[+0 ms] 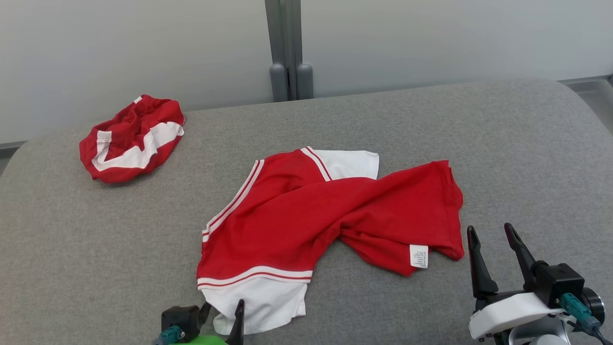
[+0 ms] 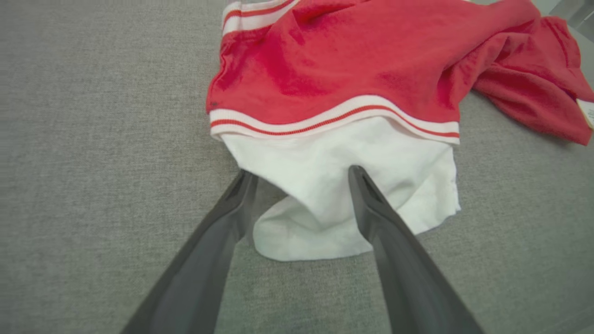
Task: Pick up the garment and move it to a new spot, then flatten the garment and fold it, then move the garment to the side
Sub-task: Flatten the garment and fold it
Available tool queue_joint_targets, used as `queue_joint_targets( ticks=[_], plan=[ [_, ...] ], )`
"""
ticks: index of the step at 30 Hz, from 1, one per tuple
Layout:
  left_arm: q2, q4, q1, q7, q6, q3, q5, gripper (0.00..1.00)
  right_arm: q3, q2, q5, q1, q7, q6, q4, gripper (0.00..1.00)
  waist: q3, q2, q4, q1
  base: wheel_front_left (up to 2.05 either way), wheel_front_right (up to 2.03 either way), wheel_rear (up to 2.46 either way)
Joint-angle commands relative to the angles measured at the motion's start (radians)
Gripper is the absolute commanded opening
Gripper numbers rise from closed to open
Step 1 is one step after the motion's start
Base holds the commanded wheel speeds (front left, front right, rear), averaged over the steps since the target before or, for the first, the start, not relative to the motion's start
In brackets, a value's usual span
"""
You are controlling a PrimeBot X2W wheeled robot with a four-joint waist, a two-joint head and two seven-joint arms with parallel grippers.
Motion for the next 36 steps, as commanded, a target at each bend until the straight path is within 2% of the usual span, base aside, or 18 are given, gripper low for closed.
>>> queue_joint_targets(
  ticks=[1,6,10,21,22,23,25,31,36],
  plan=[
    [0.010,-0.006,-0.015,-0.014,0.006,0.012,-0.006,1.00,-0.005,-0.003,-0.006,-0.001,-0.003,-0.001,0.000,1.00,-0.001,0.0000,0.001,0.0000,0.00,0.00,0.00],
    [0.031,-0.070,-0.028,-0.045,0.014,0.049,-0.025,1.00,-0.002,-0.002,0.005,-0.005,-0.003,-0.001,0.001,1.00,0.001,0.0000,0.005,0.0000,0.00,0.00,0.00],
    [0.046,-0.057,-0.086,-0.023,0.008,0.051,-0.020,1.00,0.010,-0.003,0.010,-0.018,-0.003,-0.001,-0.002,1.00,0.017,0.0000,-0.002,0.0000,0.00,0.00,0.00],
    [0.057,0.267,-0.366,0.017,-0.038,0.045,-0.021,1.00,0.017,-0.003,-0.018,-0.072,-0.003,-0.001,-0.014,1.00,0.122,0.0000,-0.063,0.0000,0.00,0.00,0.00],
    [0.059,0.301,-0.387,0.014,-0.039,0.045,-0.021,0.83,0.016,-0.003,-0.017,-0.075,-0.003,-0.001,-0.015,1.00,0.133,0.0000,-0.068,0.0000,0.00,0.00,0.00],
    [0.061,0.325,-0.405,0.009,-0.039,0.048,-0.022,0.41,0.016,-0.002,-0.017,-0.080,-0.003,-0.001,-0.016,1.00,0.141,0.0000,-0.072,0.0000,0.00,0.00,0.00],
    [0.064,0.368,-0.440,-0.008,-0.040,0.051,-0.022,0.00,0.014,-0.003,-0.014,-0.088,-0.003,-0.001,-0.020,1.00,0.160,0.0000,-0.081,0.0000,0.00,0.00,0.00],
    [0.070,0.426,-0.554,-0.164,-0.018,0.057,0.012,0.00,0.006,-0.002,-0.006,-0.110,-0.003,-0.001,-0.032,1.00,0.216,0.0000,-0.091,0.0000,0.00,0.00,0.00],
    [0.065,0.455,-0.643,-0.230,0.005,0.057,0.041,0.00,0.015,-0.003,-0.001,-0.128,-0.003,-0.001,-0.036,1.00,0.254,0.0000,-0.097,0.0000,0.00,0.00,0.00]
  ],
)
